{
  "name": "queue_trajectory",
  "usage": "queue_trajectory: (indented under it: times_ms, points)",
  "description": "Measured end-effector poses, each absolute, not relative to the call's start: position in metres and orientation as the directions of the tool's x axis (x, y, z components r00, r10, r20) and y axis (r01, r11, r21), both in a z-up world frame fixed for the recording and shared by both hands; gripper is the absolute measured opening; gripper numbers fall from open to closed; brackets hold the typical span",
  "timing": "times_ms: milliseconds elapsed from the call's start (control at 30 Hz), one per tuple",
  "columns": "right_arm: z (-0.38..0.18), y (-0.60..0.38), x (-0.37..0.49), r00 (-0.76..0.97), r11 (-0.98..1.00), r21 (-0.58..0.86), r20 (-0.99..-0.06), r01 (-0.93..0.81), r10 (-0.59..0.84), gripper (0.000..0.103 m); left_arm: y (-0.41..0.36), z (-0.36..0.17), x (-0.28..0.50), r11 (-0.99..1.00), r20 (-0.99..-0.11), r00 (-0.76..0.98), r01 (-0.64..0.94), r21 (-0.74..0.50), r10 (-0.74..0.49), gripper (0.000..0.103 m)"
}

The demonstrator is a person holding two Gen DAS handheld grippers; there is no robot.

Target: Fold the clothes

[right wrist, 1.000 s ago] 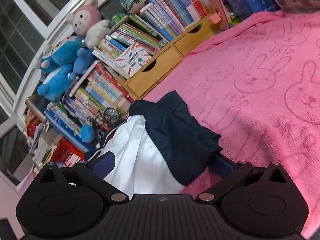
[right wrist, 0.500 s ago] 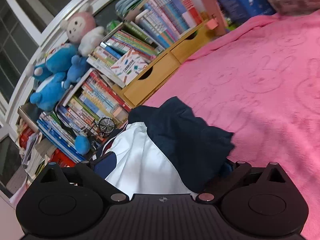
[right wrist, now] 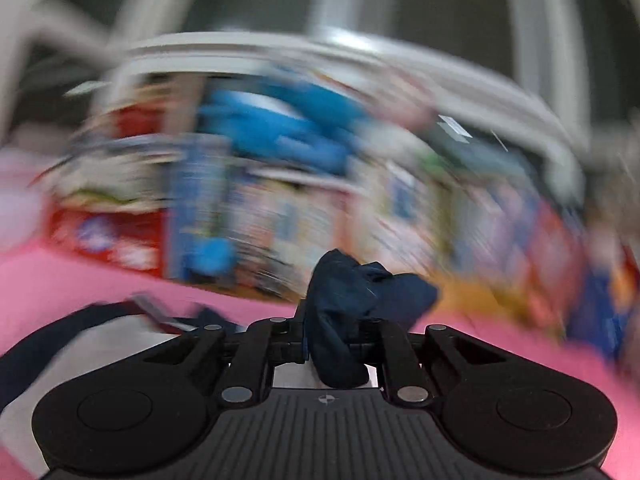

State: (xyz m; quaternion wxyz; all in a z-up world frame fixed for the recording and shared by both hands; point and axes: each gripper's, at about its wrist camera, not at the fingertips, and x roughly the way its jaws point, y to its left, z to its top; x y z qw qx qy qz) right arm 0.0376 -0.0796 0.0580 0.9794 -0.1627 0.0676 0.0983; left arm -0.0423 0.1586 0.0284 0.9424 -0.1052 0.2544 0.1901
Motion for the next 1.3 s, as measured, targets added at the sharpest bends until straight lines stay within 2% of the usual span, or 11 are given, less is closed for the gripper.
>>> queue_trajectory:
  times_ms: [200,267,367,500,533,567,600,833,1033,1133,1300]
  points:
    - [0.005,0.038,-0.006,0.862,0.676,-0.538,-0.273,-0.504,0.427,0.013,0.186,0.012,-0.056,0.879,-0.565,0.766,-0.456,-0.140,0.307,0.103]
    - [-0.013,0.053,-0.017,0.848,0.624,-0.576,-0.309,-0.527,0.431,0.013,0.190,0.008,-0.056,0.879,-0.575,0.764,-0.452,-0.153,0.293,0.103]
    - [-0.025,0.056,-0.023,0.880,0.616,-0.633,-0.282,-0.470,0.382,0.017,0.191,0.002,-0.057,0.880,-0.582,0.765,-0.444,-0.166,0.276,0.103]
    - [-0.030,0.052,-0.017,0.920,0.619,-0.687,-0.209,-0.380,0.332,0.059,0.189,0.000,-0.058,0.884,-0.577,0.770,-0.438,-0.165,0.274,0.103]
    - [-0.032,0.051,-0.015,0.927,0.619,-0.699,-0.187,-0.357,0.324,0.059,0.189,-0.001,-0.058,0.884,-0.575,0.772,-0.436,-0.168,0.271,0.103]
    - [-0.033,0.051,-0.013,0.927,0.617,-0.700,-0.188,-0.359,0.326,0.044,0.190,0.000,-0.059,0.883,-0.574,0.774,-0.435,-0.175,0.268,0.103]
    - [-0.034,0.052,-0.011,0.921,0.614,-0.694,-0.203,-0.375,0.333,0.012,0.192,0.000,-0.060,0.882,-0.572,0.777,-0.434,-0.183,0.264,0.103]
    - [-0.032,0.072,-0.041,0.875,0.560,-0.721,-0.136,-0.409,0.465,0.009,0.206,0.012,-0.072,0.843,-0.539,0.798,-0.466,-0.268,0.270,0.103]
    - [-0.059,0.086,-0.052,0.853,0.482,-0.760,-0.179,-0.437,0.490,0.009,0.203,0.035,-0.076,0.873,-0.446,0.880,-0.340,-0.348,0.165,0.103]
    - [-0.061,0.089,-0.052,0.846,0.457,-0.770,-0.196,-0.446,0.495,0.010,0.192,0.044,-0.061,0.903,-0.442,0.885,-0.302,-0.305,0.147,0.103]
    - [-0.067,0.085,-0.062,0.828,0.404,-0.793,-0.211,-0.456,0.520,0.023,0.170,0.039,-0.030,0.942,-0.506,0.849,-0.282,-0.184,0.155,0.103]
